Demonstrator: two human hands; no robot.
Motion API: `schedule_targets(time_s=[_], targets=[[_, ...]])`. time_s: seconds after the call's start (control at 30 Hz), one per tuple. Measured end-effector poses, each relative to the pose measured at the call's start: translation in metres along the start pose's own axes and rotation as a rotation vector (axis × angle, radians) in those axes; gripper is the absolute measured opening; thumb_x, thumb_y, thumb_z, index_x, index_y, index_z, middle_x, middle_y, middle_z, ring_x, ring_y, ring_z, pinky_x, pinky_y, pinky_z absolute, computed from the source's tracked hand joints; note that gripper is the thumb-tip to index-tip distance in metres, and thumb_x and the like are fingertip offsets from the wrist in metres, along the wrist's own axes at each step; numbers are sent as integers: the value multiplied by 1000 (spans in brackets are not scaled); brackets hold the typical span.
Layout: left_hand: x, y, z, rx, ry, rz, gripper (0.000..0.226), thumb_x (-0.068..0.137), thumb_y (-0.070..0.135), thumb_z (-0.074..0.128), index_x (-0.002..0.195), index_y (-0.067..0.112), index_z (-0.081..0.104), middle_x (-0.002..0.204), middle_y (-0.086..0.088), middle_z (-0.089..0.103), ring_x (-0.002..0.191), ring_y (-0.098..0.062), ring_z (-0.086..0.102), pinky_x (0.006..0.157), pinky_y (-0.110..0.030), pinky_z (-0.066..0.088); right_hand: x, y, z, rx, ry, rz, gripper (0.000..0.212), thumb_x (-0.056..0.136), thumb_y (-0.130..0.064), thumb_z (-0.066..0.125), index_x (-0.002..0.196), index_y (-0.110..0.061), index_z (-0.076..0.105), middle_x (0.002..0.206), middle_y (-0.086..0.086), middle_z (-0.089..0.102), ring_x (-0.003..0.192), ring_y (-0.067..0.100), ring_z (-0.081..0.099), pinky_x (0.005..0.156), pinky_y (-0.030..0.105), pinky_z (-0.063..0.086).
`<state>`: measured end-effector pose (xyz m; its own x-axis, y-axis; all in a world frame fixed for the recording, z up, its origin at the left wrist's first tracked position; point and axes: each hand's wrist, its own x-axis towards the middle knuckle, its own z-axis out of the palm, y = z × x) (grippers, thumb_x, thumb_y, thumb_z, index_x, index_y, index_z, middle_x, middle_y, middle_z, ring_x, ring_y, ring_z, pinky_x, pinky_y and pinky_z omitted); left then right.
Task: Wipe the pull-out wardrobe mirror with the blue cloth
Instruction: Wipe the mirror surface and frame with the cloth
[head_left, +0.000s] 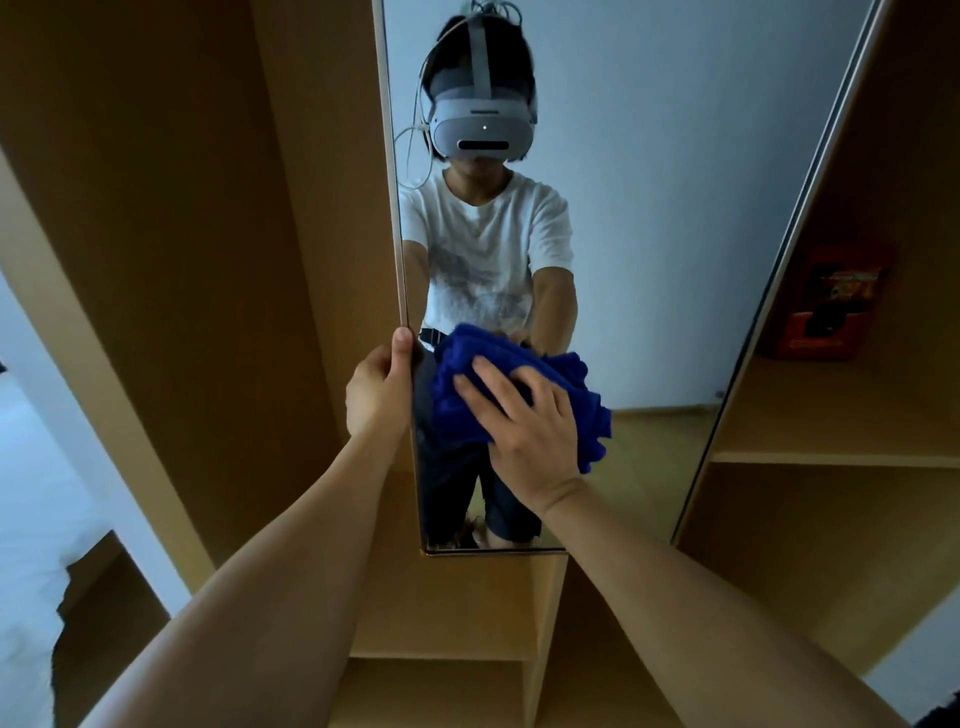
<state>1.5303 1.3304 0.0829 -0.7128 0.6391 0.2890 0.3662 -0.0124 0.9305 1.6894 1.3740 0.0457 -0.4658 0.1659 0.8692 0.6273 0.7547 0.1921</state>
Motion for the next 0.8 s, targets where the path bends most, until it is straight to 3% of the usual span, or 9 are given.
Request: schedule_targets(time_s=[0.1, 0.23, 0.33, 0.5, 0.6, 0.7, 0.8], targets=[[2, 0, -3, -6, -51, 9, 60, 87, 70, 29, 96, 23, 65, 79, 0, 65, 68, -18, 57, 58, -29, 41, 10, -11, 3, -12, 55, 41, 44, 100, -24, 25, 129, -24, 57, 134, -3, 55, 104, 25, 47, 86, 38, 39], [1, 1, -1, -22, -46, 10, 54, 86, 71, 28, 83, 29, 62, 79, 4, 65, 74, -16, 61, 65, -33, 49, -4, -15, 14, -73, 46, -94, 34, 95, -18, 48, 125, -27, 61, 134, -6, 56, 107, 25, 47, 83, 39, 44], [0, -1, 1, -3, -31, -11, 59, 83, 76, 24, 85, 31, 63, 83, 6, 66, 80, -17, 63, 75, -38, 52, -23, -24, 24, -59, -32, -150, 38, 87, -20, 57, 125, -27, 61, 135, -6, 55, 109, 25, 45, 88, 38, 39], [1, -2, 4, -35, -27, -39, 59, 86, 73, 23, 97, 32, 64, 93, 10, 68, 90, -14, 63, 83, -38, 51, -56, -29, 30, -47, -190, -216, 42, 89, -18, 46, 129, -27, 57, 135, -6, 55, 109, 23, 44, 86, 40, 47], [1, -2, 4, -48, -42, -41, 56, 86, 72, 24, 95, 33, 63, 96, 10, 68, 91, -14, 62, 84, -38, 51, -72, -28, 30, -46, -283, -297, 44, 83, -18, 61, 127, -26, 59, 132, -6, 57, 106, 22, 50, 83, 38, 50], [-1, -1, 6, -30, -25, 0, 59, 87, 71, 21, 91, 30, 63, 93, 6, 69, 85, -14, 63, 76, -35, 51, -69, -27, 28, -12, -276, -277, 47, 80, -20, 67, 126, -26, 59, 131, -6, 58, 105, 21, 48, 83, 37, 50], [-3, -1, 8, -15, 6, 21, 55, 86, 71, 20, 82, 32, 59, 84, 8, 67, 80, -15, 63, 74, -37, 51, -55, -29, 26, 68, -185, -117, 45, 82, -17, 58, 126, -25, 59, 133, -6, 56, 107, 23, 46, 86, 36, 42]])
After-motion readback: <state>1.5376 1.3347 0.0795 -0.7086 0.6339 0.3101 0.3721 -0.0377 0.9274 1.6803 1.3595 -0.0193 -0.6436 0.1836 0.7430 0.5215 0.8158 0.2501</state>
